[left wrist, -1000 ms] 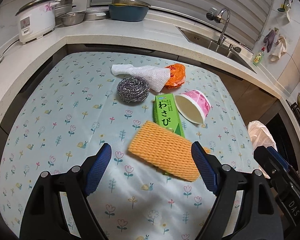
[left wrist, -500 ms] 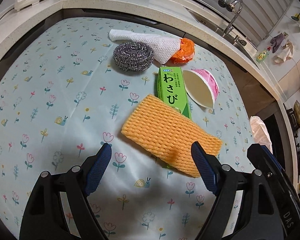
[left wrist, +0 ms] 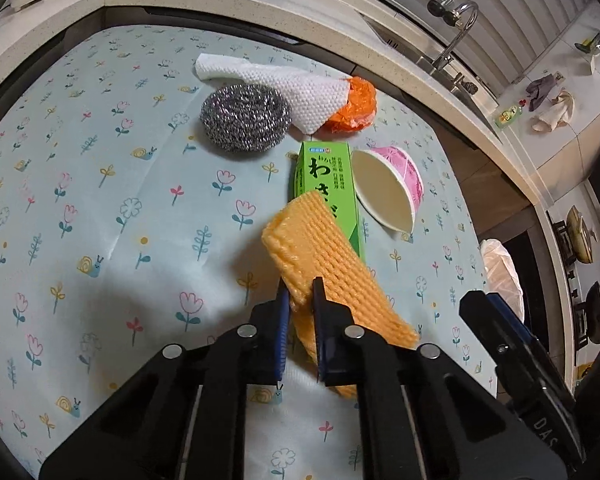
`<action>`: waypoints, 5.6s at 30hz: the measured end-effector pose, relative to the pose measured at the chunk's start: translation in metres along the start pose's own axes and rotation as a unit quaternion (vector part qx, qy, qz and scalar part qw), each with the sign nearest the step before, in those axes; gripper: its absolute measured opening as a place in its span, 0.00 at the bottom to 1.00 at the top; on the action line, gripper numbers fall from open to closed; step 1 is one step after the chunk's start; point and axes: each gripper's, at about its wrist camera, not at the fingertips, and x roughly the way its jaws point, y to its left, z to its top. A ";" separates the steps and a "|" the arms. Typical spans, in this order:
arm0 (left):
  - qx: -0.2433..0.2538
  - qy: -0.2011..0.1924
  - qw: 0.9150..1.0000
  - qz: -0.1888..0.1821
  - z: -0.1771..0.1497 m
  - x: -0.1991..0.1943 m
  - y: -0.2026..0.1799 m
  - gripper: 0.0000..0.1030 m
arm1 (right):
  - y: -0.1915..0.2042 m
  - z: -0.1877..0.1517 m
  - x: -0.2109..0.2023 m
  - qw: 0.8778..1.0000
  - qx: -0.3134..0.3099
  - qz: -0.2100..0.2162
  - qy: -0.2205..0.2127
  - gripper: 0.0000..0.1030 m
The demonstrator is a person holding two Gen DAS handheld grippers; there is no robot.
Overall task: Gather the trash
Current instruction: 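Grasp the orange mesh sponge with the left tool, then grasp the green wasabi box with the right tool while the left holds the sponge, then carry the sponge and wasabi box to the bin and open both tools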
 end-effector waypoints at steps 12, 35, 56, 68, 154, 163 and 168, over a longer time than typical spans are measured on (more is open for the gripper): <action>0.014 -0.078 0.994 0.070 0.030 -0.052 0.020 0.10 | 0.031 -0.004 0.018 1.000 -0.020 0.016 0.014 0.57; 0.010 -0.066 0.993 0.102 0.037 -0.035 0.052 0.10 | 0.078 -0.021 0.095 0.996 -0.057 0.011 0.071 0.57; 0.054 -0.075 0.993 0.077 0.018 -0.056 -0.009 0.10 | 0.045 -0.022 0.039 0.997 -0.048 0.018 0.053 0.50; 0.063 -0.050 0.993 0.085 0.000 -0.039 -0.015 0.10 | 0.022 -0.026 0.053 0.995 -0.013 0.025 0.091 0.56; 0.265 -0.009 0.963 -0.040 -0.036 0.096 -0.347 0.33 | -0.304 -0.007 -0.072 0.976 0.163 -0.141 -0.043 0.51; 0.248 -0.014 0.969 -0.020 -0.029 0.094 -0.327 0.52 | -0.296 0.007 -0.061 0.976 0.157 -0.145 -0.046 0.63; 0.228 -0.023 0.973 -0.008 -0.022 0.087 -0.306 0.56 | -0.281 0.014 -0.065 0.978 0.148 -0.139 -0.057 0.64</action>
